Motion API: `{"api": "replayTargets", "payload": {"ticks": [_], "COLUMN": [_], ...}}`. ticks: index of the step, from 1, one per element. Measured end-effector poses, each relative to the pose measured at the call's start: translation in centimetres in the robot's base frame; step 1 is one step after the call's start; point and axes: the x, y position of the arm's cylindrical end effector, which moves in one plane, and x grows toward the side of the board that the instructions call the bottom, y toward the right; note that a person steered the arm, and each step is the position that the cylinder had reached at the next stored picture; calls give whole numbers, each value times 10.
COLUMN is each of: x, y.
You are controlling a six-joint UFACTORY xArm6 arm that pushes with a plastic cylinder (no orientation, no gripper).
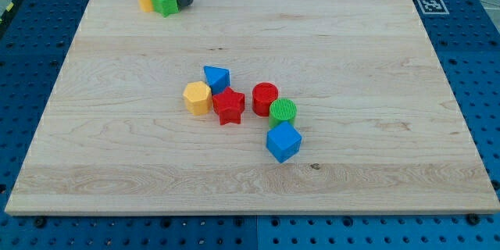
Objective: Adjust the blue triangle vertically above the red star
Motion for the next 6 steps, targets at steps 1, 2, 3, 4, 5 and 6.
{"api": "replayTargets", "payload": {"ticks": [1, 2, 3, 4, 5, 6], "x": [1, 44, 74, 84, 120, 136], "y": [16, 43, 23, -27, -57, -57]}}
